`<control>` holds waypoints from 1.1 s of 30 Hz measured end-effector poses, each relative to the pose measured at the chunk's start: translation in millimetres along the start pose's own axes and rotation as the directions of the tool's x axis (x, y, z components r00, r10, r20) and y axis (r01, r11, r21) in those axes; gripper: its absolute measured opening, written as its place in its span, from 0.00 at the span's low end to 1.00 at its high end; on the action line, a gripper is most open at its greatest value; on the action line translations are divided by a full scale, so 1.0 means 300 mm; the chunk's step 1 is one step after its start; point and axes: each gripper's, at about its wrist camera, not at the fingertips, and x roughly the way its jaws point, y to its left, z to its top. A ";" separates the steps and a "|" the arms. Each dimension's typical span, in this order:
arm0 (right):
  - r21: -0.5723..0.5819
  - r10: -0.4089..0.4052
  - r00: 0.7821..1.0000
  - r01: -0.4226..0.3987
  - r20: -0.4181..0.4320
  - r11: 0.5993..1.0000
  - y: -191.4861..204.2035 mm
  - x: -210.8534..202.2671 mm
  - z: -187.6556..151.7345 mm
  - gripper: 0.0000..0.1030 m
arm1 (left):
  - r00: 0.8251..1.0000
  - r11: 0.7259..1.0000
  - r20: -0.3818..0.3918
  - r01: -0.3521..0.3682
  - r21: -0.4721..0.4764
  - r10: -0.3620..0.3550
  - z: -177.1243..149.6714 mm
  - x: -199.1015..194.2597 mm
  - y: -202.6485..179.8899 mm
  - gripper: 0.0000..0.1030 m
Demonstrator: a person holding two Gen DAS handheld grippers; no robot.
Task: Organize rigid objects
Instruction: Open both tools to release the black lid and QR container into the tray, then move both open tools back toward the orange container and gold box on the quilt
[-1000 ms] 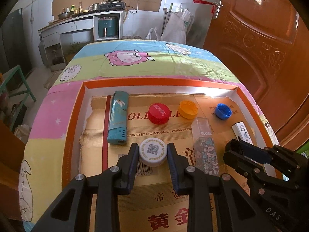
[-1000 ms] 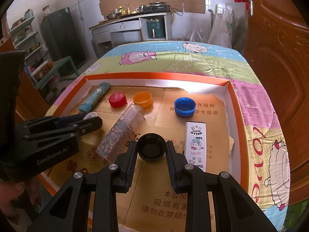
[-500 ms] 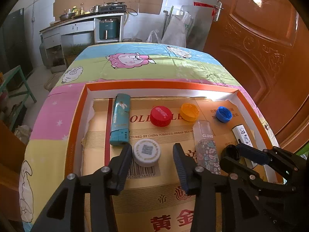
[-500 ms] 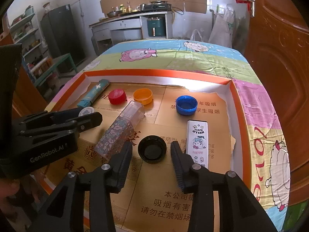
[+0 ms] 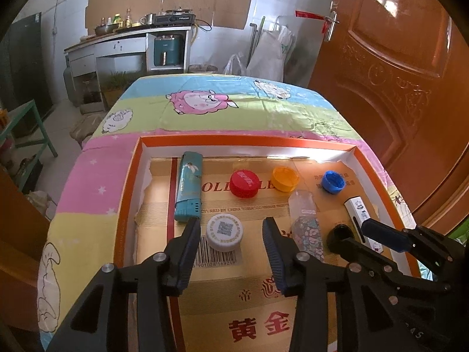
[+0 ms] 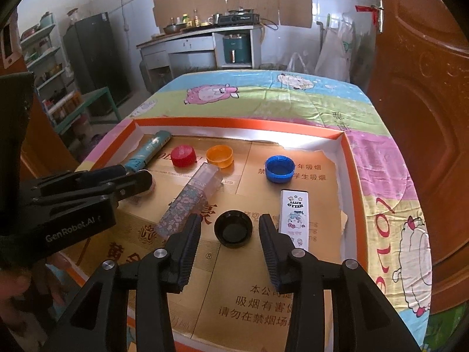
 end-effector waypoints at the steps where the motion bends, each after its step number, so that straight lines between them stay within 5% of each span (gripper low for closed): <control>1: -0.001 0.000 1.000 0.000 0.001 1.000 0.002 -0.005 0.000 0.41 | 1.000 1.000 0.003 -0.001 0.002 0.001 -0.001 -0.010 -0.004 0.43; 33: 0.006 -0.034 0.993 0.034 0.114 0.999 0.055 -0.343 -0.073 0.41 | 0.994 0.999 0.111 0.012 0.046 -0.017 -0.075 -0.346 -0.099 0.43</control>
